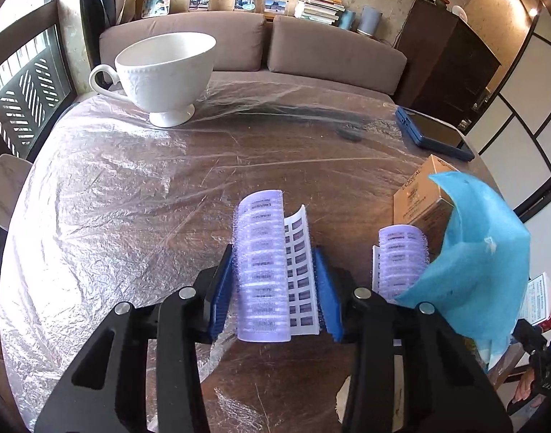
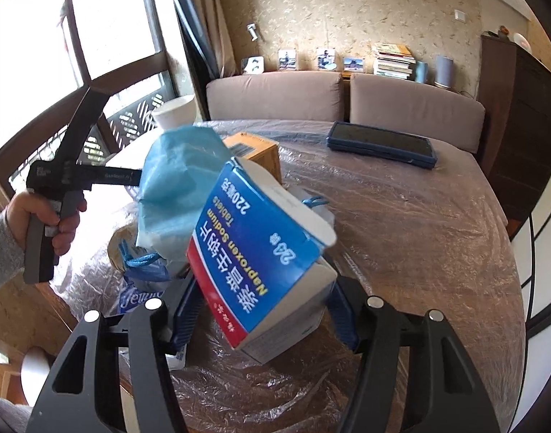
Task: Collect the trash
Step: 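Carry the curler in the left tool while the right tool carries the box over the white bin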
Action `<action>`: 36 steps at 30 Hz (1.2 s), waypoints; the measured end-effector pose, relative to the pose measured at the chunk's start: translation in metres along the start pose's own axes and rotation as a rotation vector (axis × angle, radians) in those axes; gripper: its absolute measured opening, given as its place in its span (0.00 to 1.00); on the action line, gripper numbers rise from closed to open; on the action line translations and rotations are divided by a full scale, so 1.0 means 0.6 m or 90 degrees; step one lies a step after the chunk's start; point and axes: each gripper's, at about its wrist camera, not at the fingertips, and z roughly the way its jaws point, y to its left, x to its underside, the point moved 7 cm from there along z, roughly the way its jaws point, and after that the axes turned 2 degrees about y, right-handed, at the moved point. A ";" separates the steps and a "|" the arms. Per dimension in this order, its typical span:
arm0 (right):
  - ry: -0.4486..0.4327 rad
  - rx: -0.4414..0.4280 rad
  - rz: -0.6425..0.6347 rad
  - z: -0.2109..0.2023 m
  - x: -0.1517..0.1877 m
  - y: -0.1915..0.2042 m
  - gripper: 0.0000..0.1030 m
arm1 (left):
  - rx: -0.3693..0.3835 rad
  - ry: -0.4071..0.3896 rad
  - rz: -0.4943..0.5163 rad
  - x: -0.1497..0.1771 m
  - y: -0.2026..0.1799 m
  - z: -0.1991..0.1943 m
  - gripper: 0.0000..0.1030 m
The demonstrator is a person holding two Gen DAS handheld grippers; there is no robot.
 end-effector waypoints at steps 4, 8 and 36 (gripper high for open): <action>-0.014 0.012 0.022 -0.018 -0.007 -0.005 0.59 | -0.009 -0.014 -0.002 0.002 0.001 -0.016 0.43; -0.020 0.020 0.033 -0.028 -0.014 -0.004 0.59 | -0.023 -0.024 0.003 0.006 -0.005 -0.030 0.43; -0.005 -0.022 0.059 -0.064 -0.017 0.009 0.59 | -0.036 -0.059 -0.040 0.119 -0.052 -0.141 0.43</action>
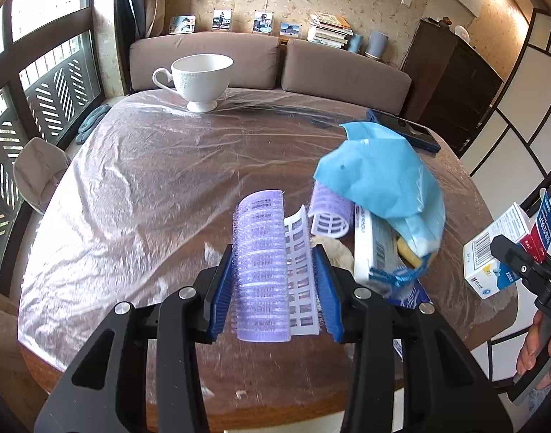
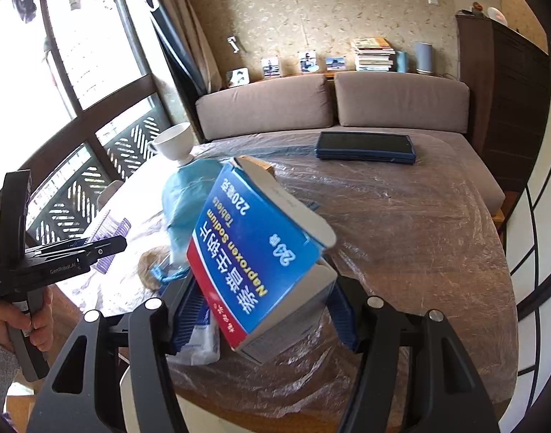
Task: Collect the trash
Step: 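Carry the curler in the left tool while the right tool carries the box over the white bin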
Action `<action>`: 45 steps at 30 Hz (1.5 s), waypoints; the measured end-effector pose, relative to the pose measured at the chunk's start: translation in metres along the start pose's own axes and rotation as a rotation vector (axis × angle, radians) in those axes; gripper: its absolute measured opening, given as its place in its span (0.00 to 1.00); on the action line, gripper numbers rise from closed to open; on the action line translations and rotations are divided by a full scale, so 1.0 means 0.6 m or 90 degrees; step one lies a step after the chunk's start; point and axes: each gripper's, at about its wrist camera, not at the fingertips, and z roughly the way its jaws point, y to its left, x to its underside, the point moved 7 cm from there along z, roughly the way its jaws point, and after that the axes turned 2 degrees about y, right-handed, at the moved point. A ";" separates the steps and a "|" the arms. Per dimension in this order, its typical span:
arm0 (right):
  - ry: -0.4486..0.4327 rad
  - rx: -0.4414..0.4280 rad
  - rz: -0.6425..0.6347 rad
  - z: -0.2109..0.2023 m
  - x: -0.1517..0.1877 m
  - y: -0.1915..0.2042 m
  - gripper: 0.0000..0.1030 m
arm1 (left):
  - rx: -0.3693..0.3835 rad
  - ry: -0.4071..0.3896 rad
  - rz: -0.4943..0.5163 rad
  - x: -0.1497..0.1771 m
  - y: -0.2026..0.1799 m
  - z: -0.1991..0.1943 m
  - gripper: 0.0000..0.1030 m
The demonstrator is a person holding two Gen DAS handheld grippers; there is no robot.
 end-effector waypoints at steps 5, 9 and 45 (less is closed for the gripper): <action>0.011 -0.007 -0.013 -0.008 0.020 0.020 0.59 | 0.005 -0.008 -0.009 0.024 -0.002 -0.022 0.43; 0.014 -0.011 -0.017 -0.025 0.046 0.045 0.59 | 0.009 -0.010 -0.003 0.051 -0.003 -0.040 0.43; 0.115 0.011 0.029 -0.089 0.287 0.156 0.59 | 0.011 0.054 0.082 0.282 -0.035 -0.099 0.43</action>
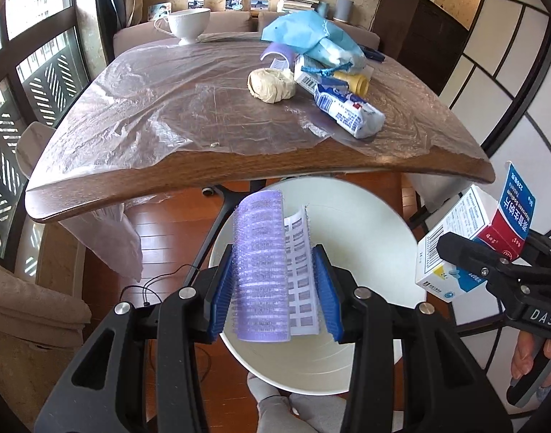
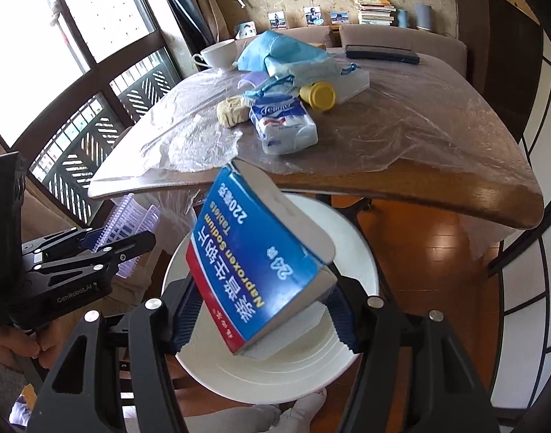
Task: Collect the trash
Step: 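Carry the curler in the left tool while the right tool carries the box over the white bin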
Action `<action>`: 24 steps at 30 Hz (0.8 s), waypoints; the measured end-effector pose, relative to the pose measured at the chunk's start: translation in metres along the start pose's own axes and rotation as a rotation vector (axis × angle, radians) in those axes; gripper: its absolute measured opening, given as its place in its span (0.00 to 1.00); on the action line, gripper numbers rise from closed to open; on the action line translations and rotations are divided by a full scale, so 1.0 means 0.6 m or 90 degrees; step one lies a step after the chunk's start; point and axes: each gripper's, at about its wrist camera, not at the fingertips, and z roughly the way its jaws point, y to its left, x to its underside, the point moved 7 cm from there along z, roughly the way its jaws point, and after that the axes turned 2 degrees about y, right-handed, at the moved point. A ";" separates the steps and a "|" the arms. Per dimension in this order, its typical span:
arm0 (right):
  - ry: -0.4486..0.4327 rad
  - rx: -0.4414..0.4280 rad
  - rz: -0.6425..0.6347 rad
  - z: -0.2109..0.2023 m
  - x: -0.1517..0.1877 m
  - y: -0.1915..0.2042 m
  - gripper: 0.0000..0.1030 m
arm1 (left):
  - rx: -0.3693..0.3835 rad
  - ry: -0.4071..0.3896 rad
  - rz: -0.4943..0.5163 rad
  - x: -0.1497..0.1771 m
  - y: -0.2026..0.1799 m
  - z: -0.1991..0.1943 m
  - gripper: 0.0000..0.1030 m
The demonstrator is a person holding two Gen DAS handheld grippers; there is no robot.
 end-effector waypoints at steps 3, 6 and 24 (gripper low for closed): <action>0.010 -0.003 0.001 0.010 0.007 -0.002 0.59 | -0.006 -0.004 0.000 0.003 -0.002 0.001 0.43; 0.018 0.005 -0.009 0.019 0.015 0.001 0.59 | -0.011 0.002 0.001 0.009 -0.001 0.006 0.43; 0.068 0.036 -0.006 0.076 0.046 -0.016 0.59 | -0.009 0.051 0.034 0.046 -0.019 0.062 0.43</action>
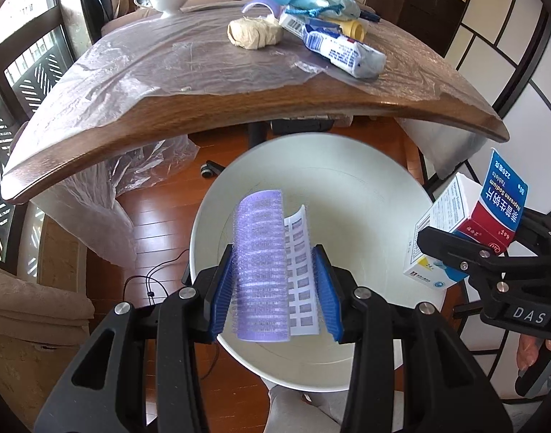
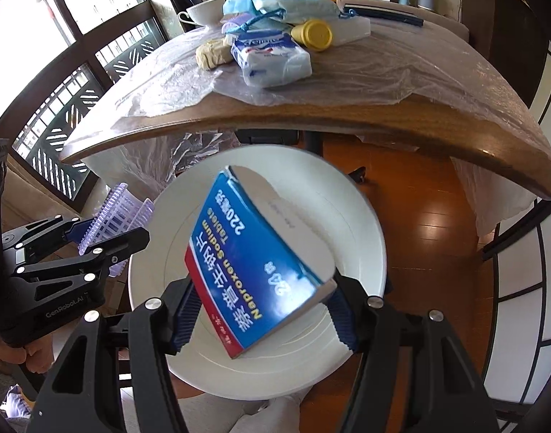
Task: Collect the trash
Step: 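Carry the curler in the left tool while the right tool carries the box over the white bin, then open the right tool to drop the box while the left tool drops the curler into the bin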
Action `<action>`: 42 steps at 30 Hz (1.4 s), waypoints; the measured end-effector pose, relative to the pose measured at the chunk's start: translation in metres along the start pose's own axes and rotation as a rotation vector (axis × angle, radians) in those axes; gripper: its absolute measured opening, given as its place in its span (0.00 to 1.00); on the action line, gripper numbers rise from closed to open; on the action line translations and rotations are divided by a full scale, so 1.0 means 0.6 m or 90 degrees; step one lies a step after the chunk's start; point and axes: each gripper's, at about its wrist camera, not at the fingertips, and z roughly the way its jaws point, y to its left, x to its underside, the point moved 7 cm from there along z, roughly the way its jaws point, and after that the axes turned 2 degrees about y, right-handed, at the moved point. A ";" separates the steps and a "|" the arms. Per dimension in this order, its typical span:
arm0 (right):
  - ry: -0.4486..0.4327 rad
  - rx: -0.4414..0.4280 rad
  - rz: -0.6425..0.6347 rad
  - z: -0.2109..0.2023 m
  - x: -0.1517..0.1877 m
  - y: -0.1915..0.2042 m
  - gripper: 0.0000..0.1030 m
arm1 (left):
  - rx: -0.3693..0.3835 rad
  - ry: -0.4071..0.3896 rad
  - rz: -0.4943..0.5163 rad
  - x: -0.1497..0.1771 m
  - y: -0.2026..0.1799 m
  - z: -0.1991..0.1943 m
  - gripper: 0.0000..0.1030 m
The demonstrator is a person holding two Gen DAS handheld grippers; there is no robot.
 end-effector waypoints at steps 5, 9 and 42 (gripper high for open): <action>0.013 0.008 0.005 0.016 0.001 -0.008 0.59 | 0.000 0.015 0.009 0.005 -0.009 0.018 0.43; 0.024 0.011 0.002 0.030 0.005 -0.011 0.59 | 0.001 0.028 0.011 0.007 -0.011 0.035 0.43; 0.094 0.015 -0.011 0.095 0.012 -0.042 0.59 | -0.017 0.090 0.029 0.007 -0.015 0.110 0.43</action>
